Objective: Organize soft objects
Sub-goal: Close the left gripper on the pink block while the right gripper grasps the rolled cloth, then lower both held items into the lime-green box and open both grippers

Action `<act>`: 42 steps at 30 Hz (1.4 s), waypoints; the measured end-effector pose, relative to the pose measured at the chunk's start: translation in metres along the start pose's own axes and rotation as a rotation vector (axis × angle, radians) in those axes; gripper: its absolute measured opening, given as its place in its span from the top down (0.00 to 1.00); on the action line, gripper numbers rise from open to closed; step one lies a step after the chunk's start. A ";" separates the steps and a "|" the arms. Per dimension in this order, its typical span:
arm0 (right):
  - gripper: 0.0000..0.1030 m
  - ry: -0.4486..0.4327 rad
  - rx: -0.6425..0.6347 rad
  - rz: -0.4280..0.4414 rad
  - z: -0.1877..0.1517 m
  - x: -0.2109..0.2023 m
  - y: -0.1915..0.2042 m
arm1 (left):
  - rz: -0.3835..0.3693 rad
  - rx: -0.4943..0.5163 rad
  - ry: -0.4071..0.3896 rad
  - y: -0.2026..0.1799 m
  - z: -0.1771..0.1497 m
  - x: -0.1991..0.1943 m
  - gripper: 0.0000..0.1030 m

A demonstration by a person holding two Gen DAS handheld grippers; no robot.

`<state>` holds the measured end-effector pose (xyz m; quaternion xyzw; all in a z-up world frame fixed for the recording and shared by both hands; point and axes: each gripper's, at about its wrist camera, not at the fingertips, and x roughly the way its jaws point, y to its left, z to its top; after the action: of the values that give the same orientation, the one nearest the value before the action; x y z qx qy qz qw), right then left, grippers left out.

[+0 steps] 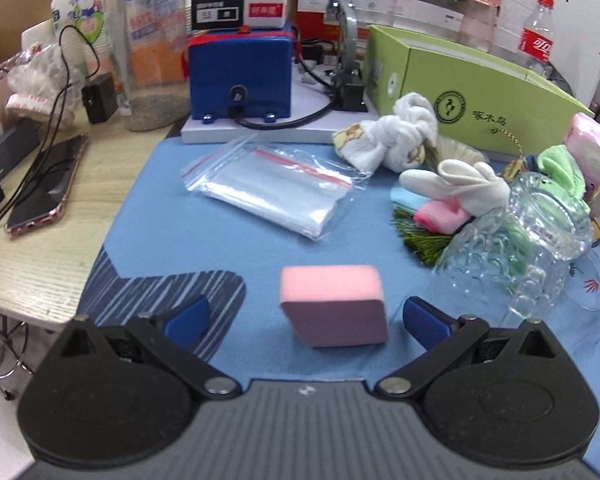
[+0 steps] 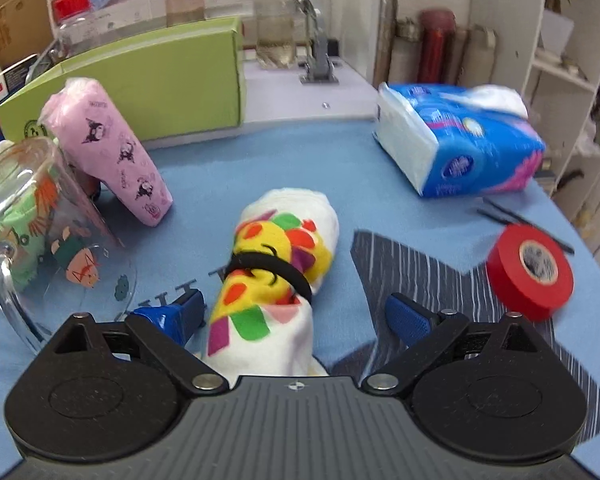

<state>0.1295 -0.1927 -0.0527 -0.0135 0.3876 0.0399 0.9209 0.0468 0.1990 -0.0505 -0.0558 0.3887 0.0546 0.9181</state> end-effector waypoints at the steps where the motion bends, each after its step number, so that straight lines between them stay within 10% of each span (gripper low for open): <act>1: 0.17 -0.007 0.011 0.006 -0.001 0.000 -0.001 | -0.003 -0.004 -0.002 0.001 0.001 0.000 0.01; 18: 0.15 -0.116 -0.004 -0.004 -0.010 0.002 -0.003 | -0.016 0.057 -0.003 -0.001 -0.001 0.002 0.01; 21: 0.16 -0.107 -0.016 0.018 -0.011 -0.001 -0.006 | -0.021 0.040 -0.024 0.000 -0.001 -0.001 0.20; 24: 0.25 -0.124 -0.015 0.019 -0.014 -0.003 -0.006 | -0.033 0.041 -0.027 0.000 0.000 -0.009 0.57; 26: 0.75 -0.157 -0.014 0.030 -0.017 -0.008 -0.009 | -0.047 0.021 -0.017 0.001 0.001 -0.014 0.59; 27: 0.81 -0.165 0.001 0.039 -0.017 -0.010 -0.012 | -0.048 0.005 -0.021 0.002 0.001 -0.016 0.60; 35: 0.87 -0.198 0.084 0.166 -0.006 -0.029 -0.030 | -0.091 -0.022 -0.107 0.011 0.054 -0.045 0.60; 42: 0.86 -0.372 -0.071 0.214 0.097 -0.055 0.000 | -0.128 0.043 -0.203 -0.030 0.161 -0.027 0.60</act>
<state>0.1601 -0.1903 0.0547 0.0027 0.2086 0.1531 0.9659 0.1462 0.1912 0.0823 -0.0548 0.2904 -0.0071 0.9553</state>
